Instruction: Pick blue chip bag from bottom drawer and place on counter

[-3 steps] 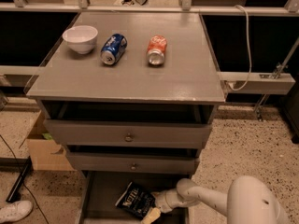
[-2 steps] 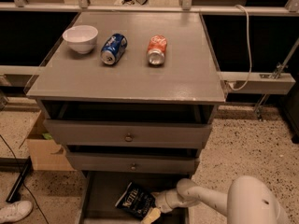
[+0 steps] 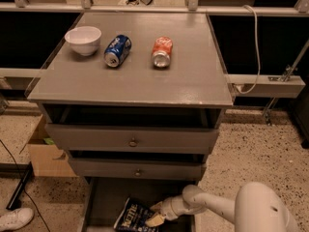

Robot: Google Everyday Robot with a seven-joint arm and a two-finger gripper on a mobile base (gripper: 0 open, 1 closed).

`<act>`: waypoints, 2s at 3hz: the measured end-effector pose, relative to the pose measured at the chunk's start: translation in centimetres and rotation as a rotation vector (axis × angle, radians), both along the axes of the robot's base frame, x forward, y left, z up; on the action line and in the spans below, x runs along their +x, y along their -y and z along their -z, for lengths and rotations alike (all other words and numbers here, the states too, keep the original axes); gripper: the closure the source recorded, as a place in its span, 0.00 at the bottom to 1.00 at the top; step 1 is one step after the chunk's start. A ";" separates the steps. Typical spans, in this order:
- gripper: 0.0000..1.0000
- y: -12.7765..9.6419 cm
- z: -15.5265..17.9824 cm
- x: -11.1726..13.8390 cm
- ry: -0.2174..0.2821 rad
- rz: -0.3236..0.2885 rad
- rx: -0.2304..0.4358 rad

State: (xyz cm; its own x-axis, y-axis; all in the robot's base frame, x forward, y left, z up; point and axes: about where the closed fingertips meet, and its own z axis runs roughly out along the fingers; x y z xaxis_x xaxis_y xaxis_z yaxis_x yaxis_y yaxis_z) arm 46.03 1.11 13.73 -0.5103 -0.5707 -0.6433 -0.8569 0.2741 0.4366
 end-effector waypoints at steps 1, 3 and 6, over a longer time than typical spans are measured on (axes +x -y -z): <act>0.65 0.0 0.0 0.0 0.000 0.000 0.000; 1.00 0.0 0.0 0.0 0.000 0.000 0.000; 1.00 -0.6 -4.7 0.0 -0.032 -0.009 -0.005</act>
Offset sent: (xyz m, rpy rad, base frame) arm 0.0000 0.0000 0.0000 0.0000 0.0000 0.0000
